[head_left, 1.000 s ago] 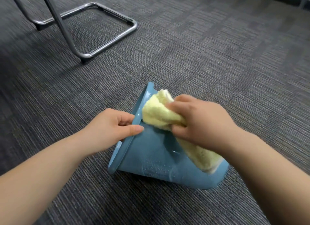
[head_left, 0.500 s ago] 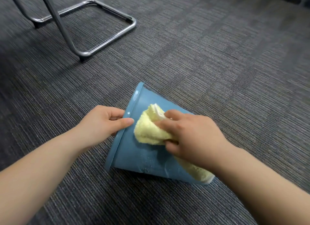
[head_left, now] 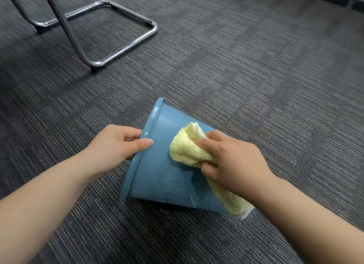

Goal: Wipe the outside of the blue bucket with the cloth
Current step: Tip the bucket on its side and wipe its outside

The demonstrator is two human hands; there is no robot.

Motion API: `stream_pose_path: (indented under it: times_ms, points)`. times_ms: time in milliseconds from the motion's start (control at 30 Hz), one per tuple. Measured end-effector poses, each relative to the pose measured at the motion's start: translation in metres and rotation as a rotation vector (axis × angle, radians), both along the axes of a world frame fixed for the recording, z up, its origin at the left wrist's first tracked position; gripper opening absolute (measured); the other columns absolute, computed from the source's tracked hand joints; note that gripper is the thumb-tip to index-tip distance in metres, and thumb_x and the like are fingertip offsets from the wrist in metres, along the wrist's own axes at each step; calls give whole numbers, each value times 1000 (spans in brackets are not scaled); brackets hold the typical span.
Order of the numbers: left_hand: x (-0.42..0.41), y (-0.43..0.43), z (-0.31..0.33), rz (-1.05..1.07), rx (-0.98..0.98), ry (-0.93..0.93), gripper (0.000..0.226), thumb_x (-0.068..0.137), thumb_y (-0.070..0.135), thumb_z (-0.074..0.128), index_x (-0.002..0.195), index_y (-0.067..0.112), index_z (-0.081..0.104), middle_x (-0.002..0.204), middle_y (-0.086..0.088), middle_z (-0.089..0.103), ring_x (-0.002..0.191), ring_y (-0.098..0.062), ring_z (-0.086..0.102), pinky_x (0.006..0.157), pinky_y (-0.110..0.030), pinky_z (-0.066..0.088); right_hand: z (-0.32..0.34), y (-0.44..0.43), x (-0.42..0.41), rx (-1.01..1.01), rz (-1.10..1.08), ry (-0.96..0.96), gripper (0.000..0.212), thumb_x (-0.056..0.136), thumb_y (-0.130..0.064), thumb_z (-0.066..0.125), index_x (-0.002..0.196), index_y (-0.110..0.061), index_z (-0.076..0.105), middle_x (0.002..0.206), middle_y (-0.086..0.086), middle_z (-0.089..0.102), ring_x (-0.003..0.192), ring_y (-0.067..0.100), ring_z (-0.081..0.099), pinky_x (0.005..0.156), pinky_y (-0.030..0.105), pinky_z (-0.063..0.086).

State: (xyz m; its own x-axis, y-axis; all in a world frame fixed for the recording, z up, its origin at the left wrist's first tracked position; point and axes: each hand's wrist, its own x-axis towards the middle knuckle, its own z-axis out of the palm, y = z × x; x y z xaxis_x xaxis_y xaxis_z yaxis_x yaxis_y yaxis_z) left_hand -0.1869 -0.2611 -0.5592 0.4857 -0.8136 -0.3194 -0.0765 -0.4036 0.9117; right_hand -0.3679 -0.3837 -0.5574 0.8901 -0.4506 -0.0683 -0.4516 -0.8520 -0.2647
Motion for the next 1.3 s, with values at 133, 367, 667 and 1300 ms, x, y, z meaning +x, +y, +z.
stream_pose_path:
  times_ms: [133, 367, 667, 1300]
  points:
    - [-2, 0, 1, 9, -10, 6, 21, 79, 8, 59, 69, 23, 69, 58, 11, 72, 56, -3, 67, 49, -11, 50, -6, -22, -12, -33, -222, 58, 32, 80, -35, 49, 111, -26, 49, 112, -1, 51, 89, 26, 58, 57, 27, 33]
    - [-4, -3, -4, 87, -58, -16, 19, 77, 7, 61, 70, 23, 68, 51, 15, 69, 46, 2, 62, 44, -8, 44, -12, 11, -16, 26, -56, -45, 46, 75, -37, 51, 120, -36, 44, 119, -4, 50, 93, 26, 57, 60, 28, 28]
    - [3, 0, -10, 107, -22, -66, 19, 78, 12, 62, 67, 26, 68, 54, 18, 69, 50, 5, 62, 47, -9, 47, -22, -22, -33, -15, -295, 42, 38, 80, -40, 50, 116, -27, 46, 114, -3, 49, 84, 23, 57, 57, 26, 33]
    - [1, -10, -12, 134, -105, -40, 22, 76, 8, 63, 62, 23, 67, 51, 15, 69, 49, 3, 62, 45, -8, 45, -23, -4, -40, 16, -187, -44, 41, 78, -43, 52, 117, -33, 47, 117, -6, 52, 88, 24, 60, 59, 28, 33]
